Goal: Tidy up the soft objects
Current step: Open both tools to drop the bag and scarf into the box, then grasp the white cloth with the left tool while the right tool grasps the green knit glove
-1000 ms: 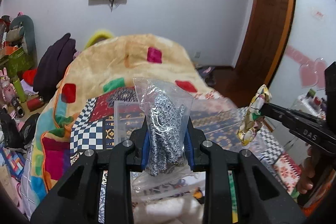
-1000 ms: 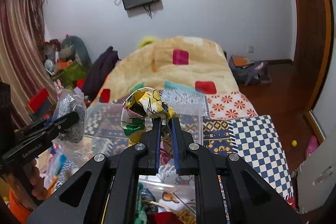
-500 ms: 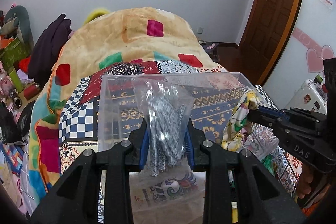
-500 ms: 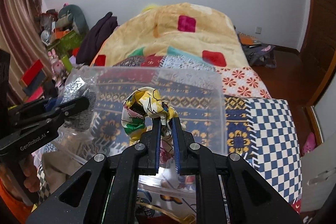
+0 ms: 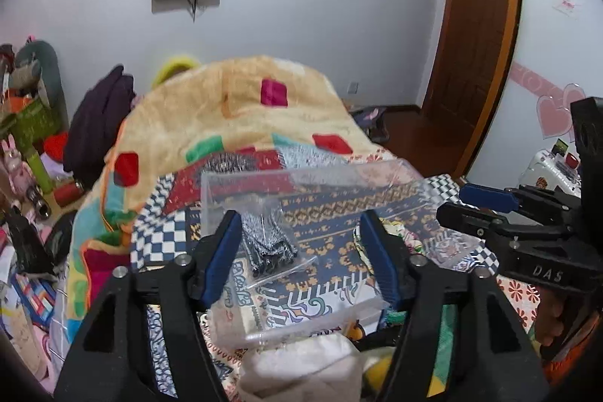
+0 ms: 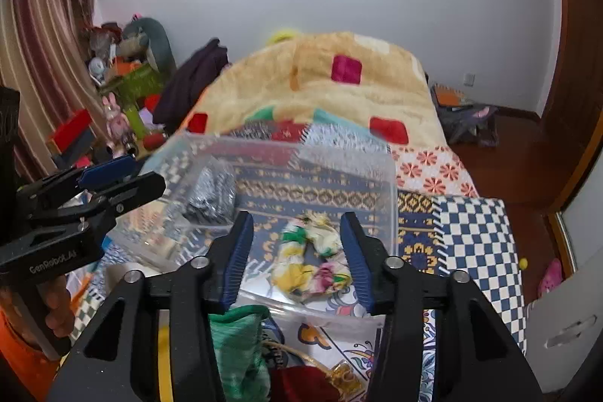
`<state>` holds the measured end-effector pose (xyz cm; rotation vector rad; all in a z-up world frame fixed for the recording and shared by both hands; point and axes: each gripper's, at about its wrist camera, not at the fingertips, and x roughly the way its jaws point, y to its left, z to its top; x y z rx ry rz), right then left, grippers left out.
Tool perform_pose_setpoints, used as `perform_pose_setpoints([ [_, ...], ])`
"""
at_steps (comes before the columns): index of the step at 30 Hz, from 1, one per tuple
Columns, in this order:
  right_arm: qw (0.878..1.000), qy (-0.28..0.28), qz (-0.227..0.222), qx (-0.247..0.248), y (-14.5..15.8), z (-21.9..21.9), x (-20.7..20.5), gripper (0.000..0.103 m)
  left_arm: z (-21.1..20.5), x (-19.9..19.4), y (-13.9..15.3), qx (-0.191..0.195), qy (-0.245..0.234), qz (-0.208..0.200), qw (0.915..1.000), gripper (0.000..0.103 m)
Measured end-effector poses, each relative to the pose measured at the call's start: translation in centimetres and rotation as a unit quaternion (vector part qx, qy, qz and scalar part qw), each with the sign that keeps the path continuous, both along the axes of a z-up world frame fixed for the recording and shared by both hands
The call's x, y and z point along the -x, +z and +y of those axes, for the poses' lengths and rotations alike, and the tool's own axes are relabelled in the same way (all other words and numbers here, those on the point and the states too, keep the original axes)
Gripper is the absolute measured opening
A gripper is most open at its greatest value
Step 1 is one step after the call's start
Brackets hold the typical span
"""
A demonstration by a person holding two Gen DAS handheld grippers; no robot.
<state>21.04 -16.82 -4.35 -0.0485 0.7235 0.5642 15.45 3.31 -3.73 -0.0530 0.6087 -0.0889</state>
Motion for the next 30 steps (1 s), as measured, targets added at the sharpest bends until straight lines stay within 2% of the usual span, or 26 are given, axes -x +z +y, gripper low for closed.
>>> perform_pose_setpoints([
  [2,1.000,0.004,-0.009,-0.006,0.9,-0.4,0.7,0.046,-0.1,1.2,0.7,-0.005,0.001,-0.015,0.9999,0.078],
  [4,1.000,0.006,-0.018,-0.012,1.6,-0.7,1.5,0.057,-0.2,2.3,1.2,-0.010,0.003,-0.026,0.9996,0.088],
  [5,1.000,0.006,-0.023,-0.016,1.9,-0.8,2.0,0.066,-0.3,2.9,1.4,-0.013,0.006,-0.031,0.9994,0.094],
  [6,0.999,0.009,-0.029,-0.019,2.1,-1.0,2.5,0.072,-0.4,3.4,1.5,-0.016,0.007,-0.036,0.9992,0.096],
  [9,0.999,0.015,-0.046,-0.009,2.4,-1.2,4.1,0.073,-0.7,5.0,1.4,-0.026,0.008,-0.046,0.9986,0.101],
  [16,0.999,0.033,-0.033,0.005,0.9,-1.1,6.0,0.074,-0.9,7.0,-0.6,-0.020,0.006,-0.028,0.9994,0.102],
  [25,0.999,0.041,0.021,0.020,-3.5,-1.0,6.2,0.074,0.1,6.9,-5.6,-0.007,0.030,0.036,0.9989,0.102],
  [30,0.997,0.052,0.051,0.023,-5.4,-0.6,5.8,0.072,0.3,7.0,-7.2,-0.012,0.031,0.046,0.9984,0.102],
])
